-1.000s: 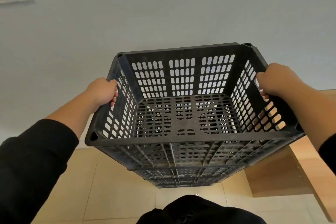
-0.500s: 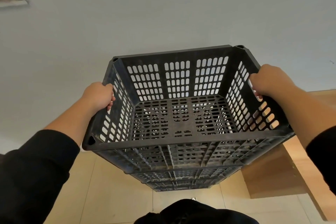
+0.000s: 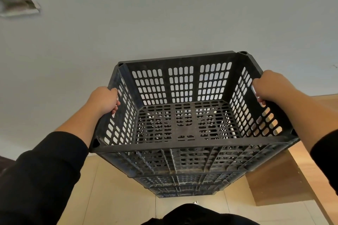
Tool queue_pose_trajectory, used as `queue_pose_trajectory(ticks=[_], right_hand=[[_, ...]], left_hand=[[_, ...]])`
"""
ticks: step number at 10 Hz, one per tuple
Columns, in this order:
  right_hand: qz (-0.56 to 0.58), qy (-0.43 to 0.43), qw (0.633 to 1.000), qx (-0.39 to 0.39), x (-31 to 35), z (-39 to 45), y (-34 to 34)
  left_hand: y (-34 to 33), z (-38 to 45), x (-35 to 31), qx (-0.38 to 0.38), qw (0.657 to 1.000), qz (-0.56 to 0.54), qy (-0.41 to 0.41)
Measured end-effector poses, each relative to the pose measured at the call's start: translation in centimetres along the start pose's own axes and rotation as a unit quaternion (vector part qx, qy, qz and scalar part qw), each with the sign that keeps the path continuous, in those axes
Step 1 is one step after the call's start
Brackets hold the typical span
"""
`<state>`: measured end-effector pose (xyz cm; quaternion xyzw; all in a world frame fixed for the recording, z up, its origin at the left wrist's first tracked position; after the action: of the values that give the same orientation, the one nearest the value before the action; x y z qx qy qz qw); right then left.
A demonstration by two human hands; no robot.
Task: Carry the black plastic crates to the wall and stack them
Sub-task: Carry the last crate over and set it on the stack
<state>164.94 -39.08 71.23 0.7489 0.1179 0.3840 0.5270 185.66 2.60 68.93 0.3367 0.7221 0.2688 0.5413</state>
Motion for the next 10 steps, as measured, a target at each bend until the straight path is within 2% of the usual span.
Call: queue_pose_trajectory(ticks=[1,4,5,7,8,9,10], right_hand=[[0.034,0.001,0.999,-0.004,-0.8,1.9,-0.1],[-0.046,-0.003,0.999,0.013,0.4,0.4,0.1],[-0.057,0.018,0.998,-0.019,0.0,1.2,-0.2],[-0.092,-0.003,0.995,0.031,1.3,0.4,0.3],[-0.164,0.012,0.986,0.003,1.9,-0.4,0.4],[-0.175,0.087,0.981,-0.001,3.4,-2.2,-0.3],[-0.158,0.171,0.971,0.053,5.5,-5.6,-1.6]], left_hand=[[-0.1,-0.1,-0.2,0.001,1.0,0.001,0.003],[-0.2,-0.1,-0.3,-0.006,1.0,0.01,0.009],[-0.1,-0.6,-0.5,-0.016,0.999,0.036,0.005],[0.9,-2.0,-0.5,-0.099,0.989,0.079,-0.081],[0.8,-2.7,-0.8,-0.065,0.981,0.125,-0.132],[0.2,-5.0,-2.1,-0.078,0.963,0.186,-0.179],[-1.0,-9.5,-4.8,0.001,0.957,0.188,-0.222]])
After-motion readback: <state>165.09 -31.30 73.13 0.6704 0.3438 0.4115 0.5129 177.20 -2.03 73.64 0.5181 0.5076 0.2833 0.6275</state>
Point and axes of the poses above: each hand's wrist, its own z-axis towards the middle knuckle, its own y-axis out of the back of the hand, x = y × z, the point moved 2 cm from there along z, towards the middle knuckle, and after that the axes turned 5 degrees about y, right-handed, at the moved point
